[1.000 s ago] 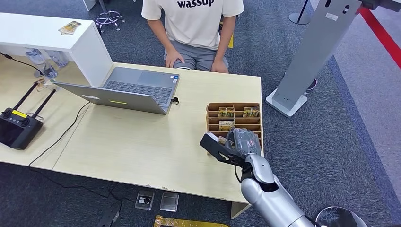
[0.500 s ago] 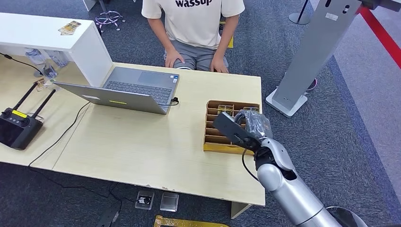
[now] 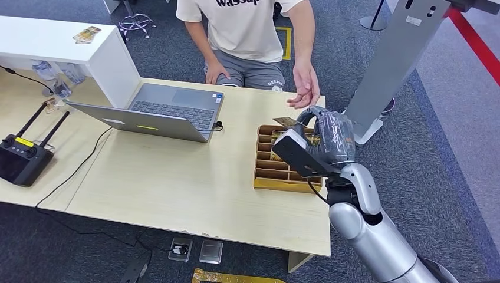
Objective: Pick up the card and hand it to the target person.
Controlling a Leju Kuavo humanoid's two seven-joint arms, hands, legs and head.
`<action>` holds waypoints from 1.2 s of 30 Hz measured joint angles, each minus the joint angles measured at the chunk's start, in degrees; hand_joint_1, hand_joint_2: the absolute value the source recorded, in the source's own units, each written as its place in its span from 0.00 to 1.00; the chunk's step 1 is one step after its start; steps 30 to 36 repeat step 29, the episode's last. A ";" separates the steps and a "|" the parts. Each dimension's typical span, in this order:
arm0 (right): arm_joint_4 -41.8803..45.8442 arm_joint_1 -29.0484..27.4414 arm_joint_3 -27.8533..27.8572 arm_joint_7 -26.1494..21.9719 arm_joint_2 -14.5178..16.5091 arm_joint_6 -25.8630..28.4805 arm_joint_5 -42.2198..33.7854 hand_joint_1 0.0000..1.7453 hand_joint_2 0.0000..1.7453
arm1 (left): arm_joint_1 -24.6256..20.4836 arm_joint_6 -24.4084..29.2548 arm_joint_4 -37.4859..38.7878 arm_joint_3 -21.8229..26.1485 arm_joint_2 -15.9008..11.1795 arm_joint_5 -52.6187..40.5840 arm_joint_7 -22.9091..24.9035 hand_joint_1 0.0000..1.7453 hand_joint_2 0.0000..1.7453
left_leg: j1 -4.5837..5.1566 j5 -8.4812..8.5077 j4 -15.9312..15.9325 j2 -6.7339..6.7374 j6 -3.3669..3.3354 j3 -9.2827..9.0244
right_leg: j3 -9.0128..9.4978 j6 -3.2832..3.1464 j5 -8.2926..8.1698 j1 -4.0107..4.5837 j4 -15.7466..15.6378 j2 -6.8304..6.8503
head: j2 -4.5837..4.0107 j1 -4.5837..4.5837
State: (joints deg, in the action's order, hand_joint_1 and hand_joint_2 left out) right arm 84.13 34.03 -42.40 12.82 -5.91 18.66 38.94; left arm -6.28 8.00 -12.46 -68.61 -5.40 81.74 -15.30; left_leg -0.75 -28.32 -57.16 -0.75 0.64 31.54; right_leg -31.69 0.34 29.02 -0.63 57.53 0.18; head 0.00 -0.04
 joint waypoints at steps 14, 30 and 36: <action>-17.89 1.70 1.35 -13.42 3.34 19.54 16.50 1.00 1.00 | -1.58 -0.60 0.00 -1.02 0.14 -1.85 0.91 0.00 0.00 | 0.00 0.00 0.00 -0.02 0.00 0.01 | -0.02 0.00 0.00 0.00 0.00 0.02 | 0.00 0.01; -26.93 -0.22 11.85 -27.58 9.61 19.29 0.11 0.00 1.00 | -1.70 -0.30 0.00 -1.57 0.24 -1.52 0.45 0.00 0.00 | 0.00 0.00 0.00 -0.01 0.00 0.03 | -0.03 0.00 0.00 0.00 0.00 0.01 | 0.00 -0.01; -26.93 -0.22 11.85 -27.58 9.61 19.29 0.11 0.00 1.00 | -1.70 -0.30 0.00 -1.57 0.24 -1.52 0.45 0.00 0.00 | 0.00 0.00 0.00 -0.01 0.00 0.03 | -0.03 0.00 0.00 0.00 0.00 0.01 | 0.00 -0.01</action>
